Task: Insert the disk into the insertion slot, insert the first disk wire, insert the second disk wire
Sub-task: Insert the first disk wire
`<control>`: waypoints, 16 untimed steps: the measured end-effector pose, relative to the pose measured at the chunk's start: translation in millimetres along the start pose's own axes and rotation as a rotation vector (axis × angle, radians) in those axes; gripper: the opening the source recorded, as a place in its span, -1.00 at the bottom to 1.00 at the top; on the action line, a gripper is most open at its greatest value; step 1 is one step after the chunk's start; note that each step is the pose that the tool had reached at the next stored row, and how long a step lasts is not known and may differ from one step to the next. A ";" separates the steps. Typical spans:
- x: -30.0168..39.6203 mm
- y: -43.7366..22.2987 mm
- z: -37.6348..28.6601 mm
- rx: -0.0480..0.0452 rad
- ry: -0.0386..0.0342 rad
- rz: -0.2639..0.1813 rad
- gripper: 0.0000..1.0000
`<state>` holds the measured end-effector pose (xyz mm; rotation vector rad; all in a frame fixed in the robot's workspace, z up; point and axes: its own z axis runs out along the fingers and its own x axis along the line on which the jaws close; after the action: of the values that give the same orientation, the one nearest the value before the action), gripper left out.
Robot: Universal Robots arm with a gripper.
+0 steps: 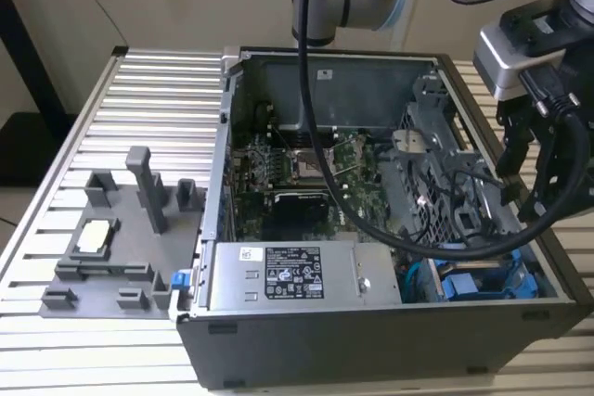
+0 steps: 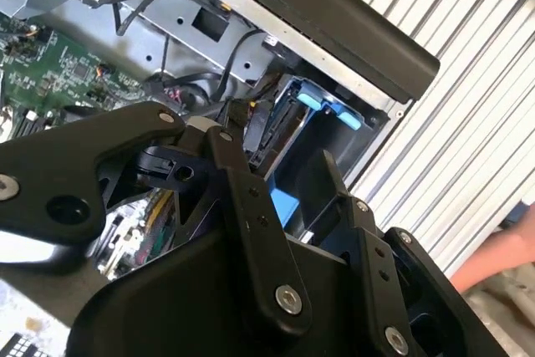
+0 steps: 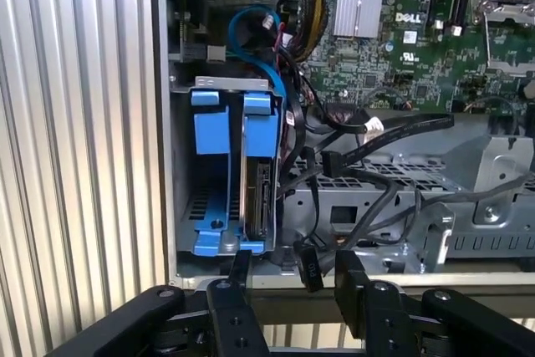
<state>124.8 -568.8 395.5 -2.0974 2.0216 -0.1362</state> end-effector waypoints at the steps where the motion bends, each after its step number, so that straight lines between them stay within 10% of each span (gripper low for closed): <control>1: 0.0 0.3 1.1 0.0003 0.0000 0.000 0.05; 16: -0.8 1.6 6.2 0.0041 0.0054 -0.002 -0.30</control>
<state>124.6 -567.4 389.2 -2.0989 2.0207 -0.1464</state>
